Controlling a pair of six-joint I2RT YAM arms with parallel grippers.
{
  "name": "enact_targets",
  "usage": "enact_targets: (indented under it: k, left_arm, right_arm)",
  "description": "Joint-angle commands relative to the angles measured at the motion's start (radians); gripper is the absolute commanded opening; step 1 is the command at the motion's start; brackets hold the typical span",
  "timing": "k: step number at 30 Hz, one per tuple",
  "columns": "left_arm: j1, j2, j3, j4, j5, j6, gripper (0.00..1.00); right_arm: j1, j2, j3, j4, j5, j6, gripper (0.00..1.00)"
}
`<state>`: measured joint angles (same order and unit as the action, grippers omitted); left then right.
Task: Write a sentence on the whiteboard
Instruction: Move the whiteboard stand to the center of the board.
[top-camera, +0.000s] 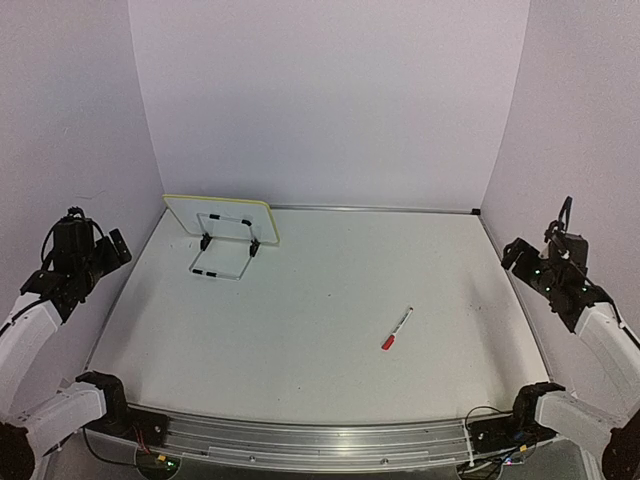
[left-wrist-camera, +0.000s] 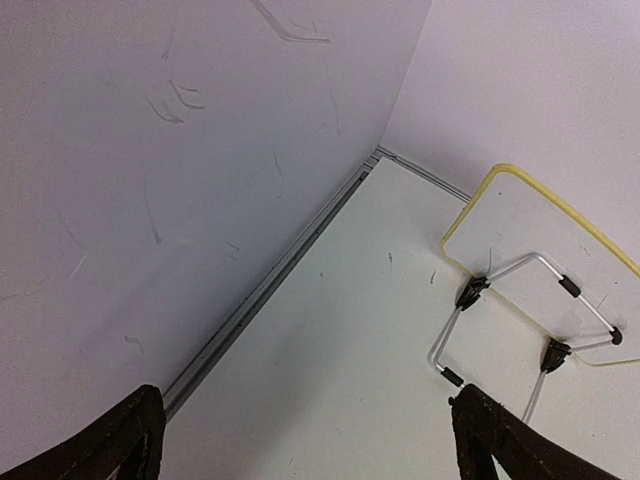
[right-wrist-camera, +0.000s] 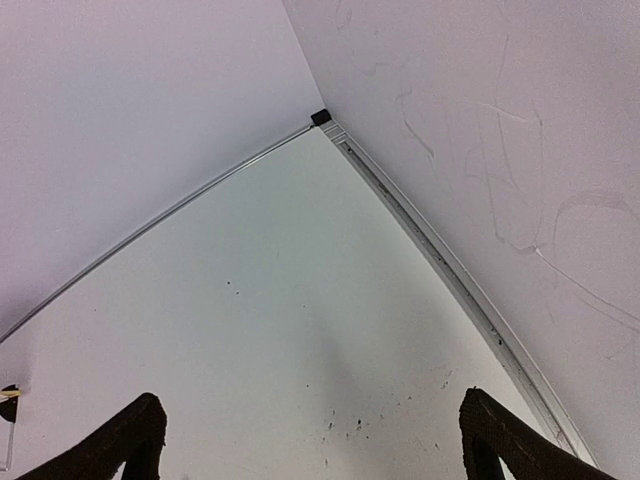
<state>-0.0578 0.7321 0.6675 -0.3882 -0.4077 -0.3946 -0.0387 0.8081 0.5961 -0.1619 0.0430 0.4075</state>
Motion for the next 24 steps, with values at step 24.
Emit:
enact_targets:
  k: [24]
  left_arm:
    - [-0.391, 0.681, 0.25, 0.272, 0.302, 0.381, 0.88]
  right_arm:
    - [0.01, 0.124, 0.176, -0.175, -0.332, -0.1, 0.97]
